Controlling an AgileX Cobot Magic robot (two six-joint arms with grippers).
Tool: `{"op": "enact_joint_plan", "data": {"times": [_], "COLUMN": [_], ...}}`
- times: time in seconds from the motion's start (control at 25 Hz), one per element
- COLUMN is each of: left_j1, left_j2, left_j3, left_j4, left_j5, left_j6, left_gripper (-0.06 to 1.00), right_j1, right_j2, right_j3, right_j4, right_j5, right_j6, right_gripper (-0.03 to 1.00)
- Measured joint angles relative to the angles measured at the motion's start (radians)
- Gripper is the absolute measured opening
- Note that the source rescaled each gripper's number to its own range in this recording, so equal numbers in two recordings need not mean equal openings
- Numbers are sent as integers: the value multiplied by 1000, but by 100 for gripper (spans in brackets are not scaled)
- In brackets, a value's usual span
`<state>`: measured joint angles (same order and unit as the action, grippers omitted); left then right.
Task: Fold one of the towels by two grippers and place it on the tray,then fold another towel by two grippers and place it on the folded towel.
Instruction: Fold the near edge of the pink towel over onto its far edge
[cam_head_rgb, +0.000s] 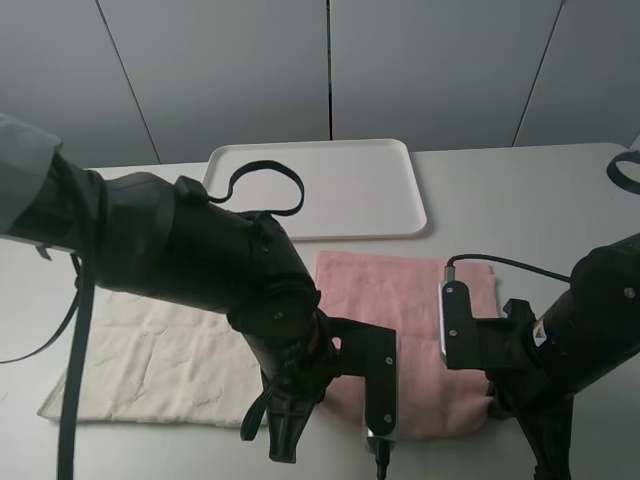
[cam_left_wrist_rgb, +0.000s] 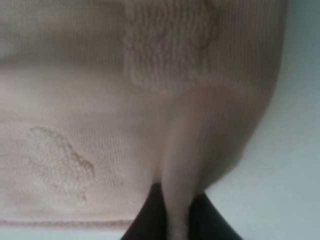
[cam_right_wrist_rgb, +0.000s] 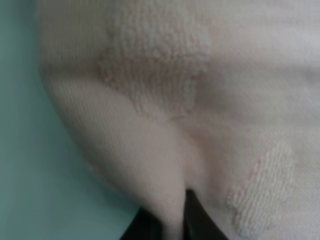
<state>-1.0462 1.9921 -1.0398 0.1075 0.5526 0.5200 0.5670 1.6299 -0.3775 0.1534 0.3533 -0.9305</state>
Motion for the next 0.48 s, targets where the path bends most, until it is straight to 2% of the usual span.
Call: {"op": "enact_joint_plan", "data": {"times": [0.16, 0.28, 0.48], "left_j1": [0, 0, 0], "left_j2": [-38, -48, -59], "left_j3": [0, 0, 0], "left_j4": [-2, -2, -2], "left_j5": [18, 28, 22], "left_j6": [-36, -58, -118], "left_gripper": [1, 0, 0], "right_j1": [0, 0, -16], "right_j2": [0, -18, -159], "right_j3": [-2, -12, -12], "right_j4": [13, 22, 17], "right_j5": [5, 52, 109], "right_j6": [89, 157, 323], "right_gripper": [2, 1, 1]}}
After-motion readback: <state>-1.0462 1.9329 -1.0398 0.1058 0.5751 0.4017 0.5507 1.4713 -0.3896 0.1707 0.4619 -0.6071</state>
